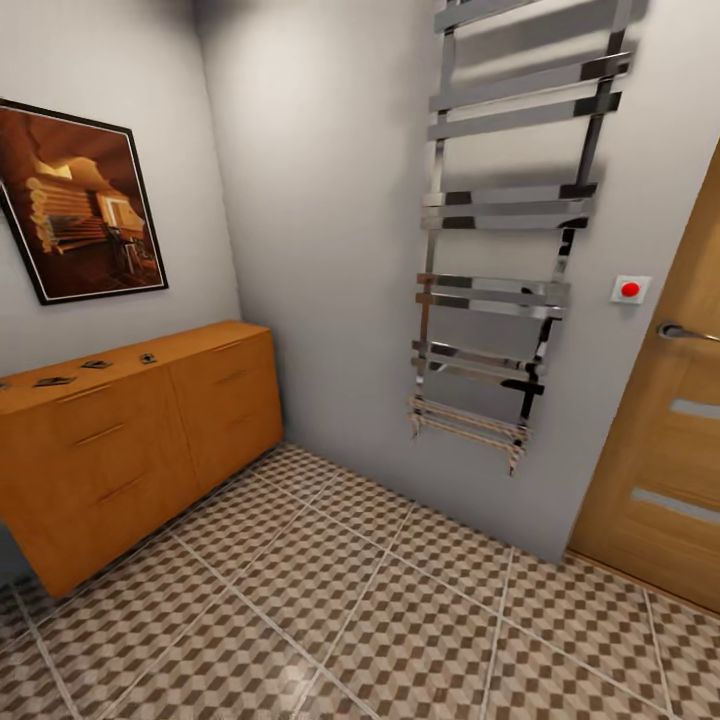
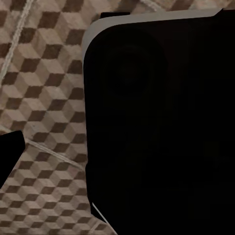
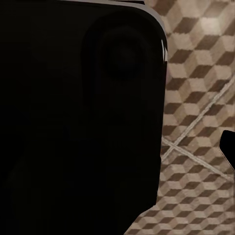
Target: Take the four mousetraps from the cabinet in the bathroom and place them on the bathroom floor. Make sure all four end up on the same floor surface, and ensure that at least two of them are either under or directly next to the same bathroom sink.
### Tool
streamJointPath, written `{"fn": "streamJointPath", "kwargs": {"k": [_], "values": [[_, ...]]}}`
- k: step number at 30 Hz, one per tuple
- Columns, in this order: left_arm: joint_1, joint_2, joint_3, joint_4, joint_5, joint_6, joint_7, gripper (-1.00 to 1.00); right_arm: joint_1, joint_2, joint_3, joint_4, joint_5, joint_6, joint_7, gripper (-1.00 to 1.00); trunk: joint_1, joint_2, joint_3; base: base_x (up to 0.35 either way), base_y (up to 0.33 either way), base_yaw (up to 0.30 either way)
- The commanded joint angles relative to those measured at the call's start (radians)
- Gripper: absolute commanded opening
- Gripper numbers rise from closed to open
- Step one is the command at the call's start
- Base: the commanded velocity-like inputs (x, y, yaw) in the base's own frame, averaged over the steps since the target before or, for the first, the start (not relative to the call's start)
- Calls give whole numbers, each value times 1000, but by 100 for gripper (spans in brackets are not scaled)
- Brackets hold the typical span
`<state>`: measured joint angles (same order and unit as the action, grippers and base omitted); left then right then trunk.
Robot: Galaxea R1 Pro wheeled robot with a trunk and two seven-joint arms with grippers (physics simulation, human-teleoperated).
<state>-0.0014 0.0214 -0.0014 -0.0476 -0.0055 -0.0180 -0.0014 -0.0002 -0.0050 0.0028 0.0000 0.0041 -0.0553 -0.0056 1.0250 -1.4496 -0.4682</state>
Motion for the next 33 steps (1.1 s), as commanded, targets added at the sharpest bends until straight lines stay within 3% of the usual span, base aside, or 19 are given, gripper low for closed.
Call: {"fn": "streamJointPath", "kwargs": {"k": [1, 33], "values": [[0, 0, 0, -1, -1, -2, 0, 100, 0, 0, 0, 0, 0, -3, -1, 100, 0, 0, -1, 0, 0, 278], [0, -2, 4, -5, 3, -4, 0, 100, 0, 0, 1, 0, 2, -3, -1, 100, 0, 0, -1, 0, 0, 278]]}}
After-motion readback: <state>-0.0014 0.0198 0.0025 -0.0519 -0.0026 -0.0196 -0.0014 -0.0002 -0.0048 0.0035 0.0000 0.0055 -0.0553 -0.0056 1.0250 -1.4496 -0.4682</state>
